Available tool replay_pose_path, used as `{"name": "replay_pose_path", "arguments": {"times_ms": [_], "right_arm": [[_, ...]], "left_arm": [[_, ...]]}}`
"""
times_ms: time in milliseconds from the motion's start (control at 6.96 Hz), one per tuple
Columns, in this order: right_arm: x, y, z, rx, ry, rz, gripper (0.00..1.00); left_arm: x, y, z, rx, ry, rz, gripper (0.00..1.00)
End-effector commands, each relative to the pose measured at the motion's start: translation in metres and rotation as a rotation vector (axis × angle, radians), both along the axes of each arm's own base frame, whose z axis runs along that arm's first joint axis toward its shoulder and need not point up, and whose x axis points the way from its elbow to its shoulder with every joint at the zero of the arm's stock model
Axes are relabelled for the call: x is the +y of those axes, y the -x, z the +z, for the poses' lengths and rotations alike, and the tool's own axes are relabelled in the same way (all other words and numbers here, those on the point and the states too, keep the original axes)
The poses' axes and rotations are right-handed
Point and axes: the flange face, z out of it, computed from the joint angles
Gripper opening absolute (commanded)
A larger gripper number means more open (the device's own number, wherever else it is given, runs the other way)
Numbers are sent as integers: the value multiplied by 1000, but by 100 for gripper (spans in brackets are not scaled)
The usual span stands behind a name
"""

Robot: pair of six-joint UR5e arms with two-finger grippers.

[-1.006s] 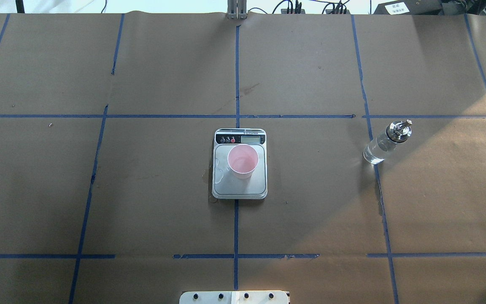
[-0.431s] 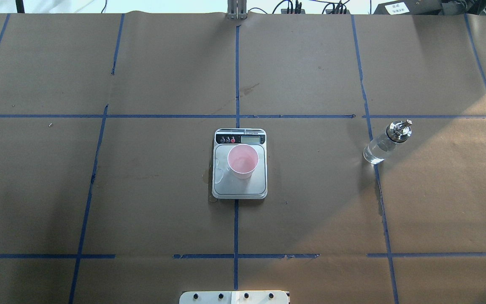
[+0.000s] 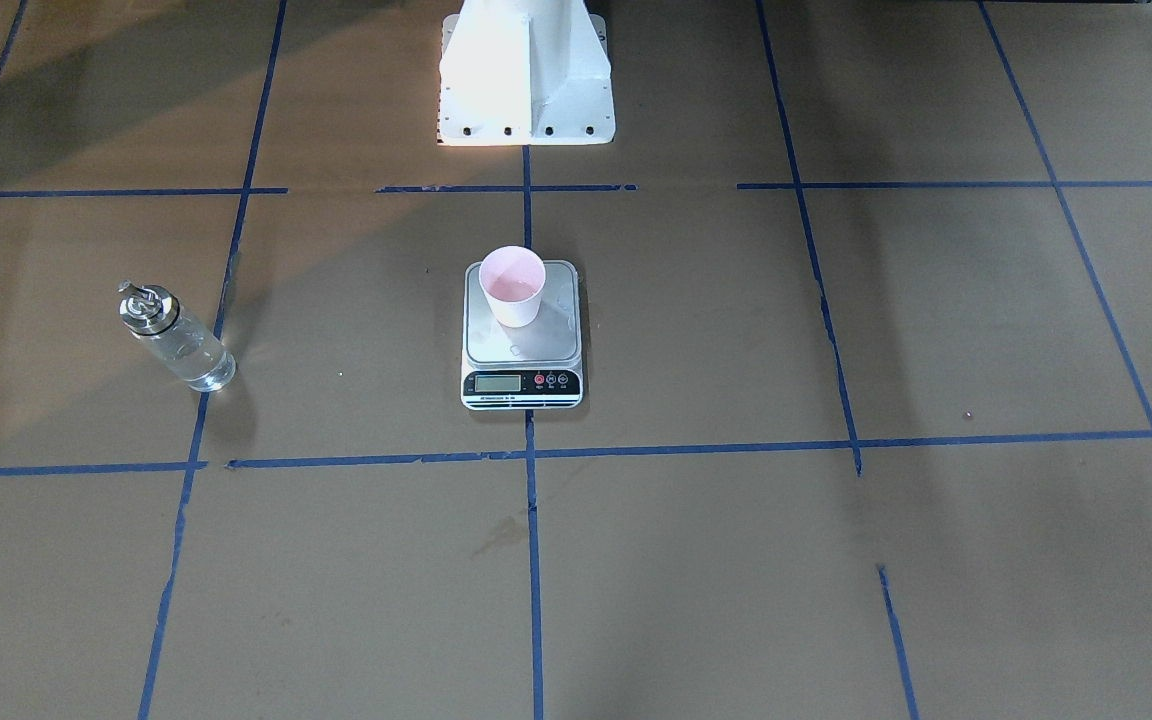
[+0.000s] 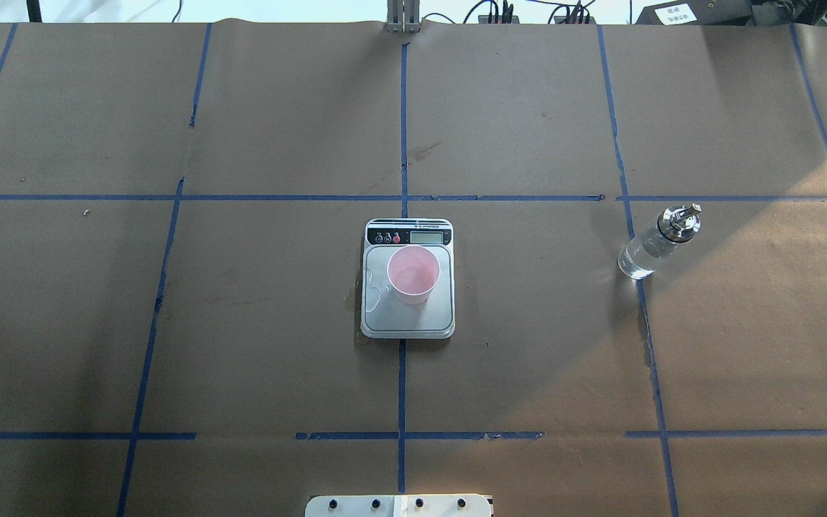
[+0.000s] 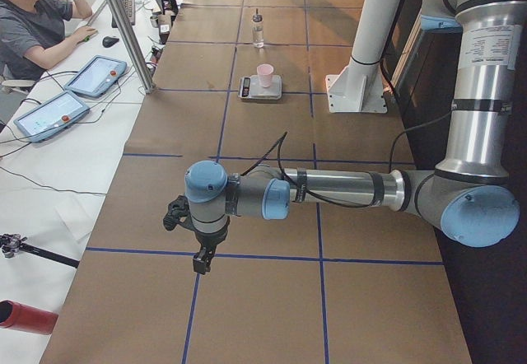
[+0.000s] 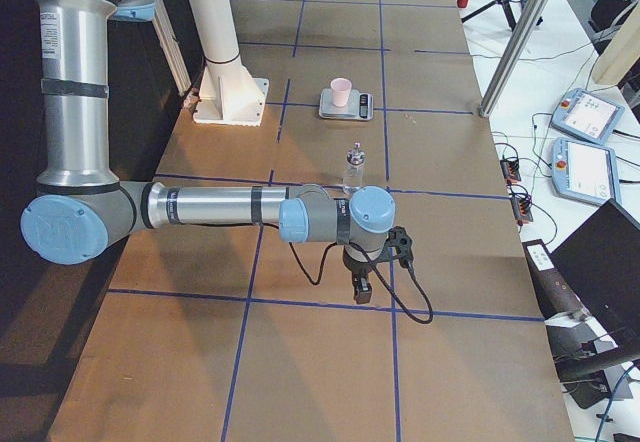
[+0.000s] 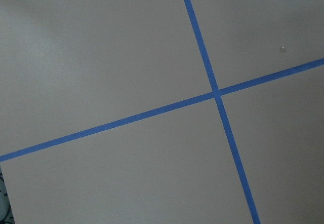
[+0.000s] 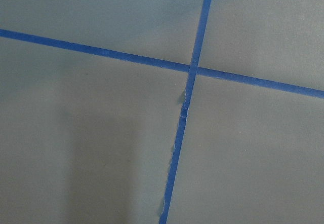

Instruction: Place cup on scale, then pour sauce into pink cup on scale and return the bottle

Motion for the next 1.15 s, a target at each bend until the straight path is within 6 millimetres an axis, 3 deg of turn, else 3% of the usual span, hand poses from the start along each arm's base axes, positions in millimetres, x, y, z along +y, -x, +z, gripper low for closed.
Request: {"name": "replay_pose_path", "arguments": {"times_ms": [0,287,718,1006], "right_arm": [[3,-3,3,0,10,8,100],[4,-5,3,0,11,14,100],[3,-8,2,1,10,21,100],[4,-11,3,1,11,27,100]], "left_arm": [[1,0,2,0,5,-2,100],[0,-1,2,-1,11,-5,100],[-4,-2,-4,28,164,-223,100],[-5,-2,-5,29,164,-227,100]]}}
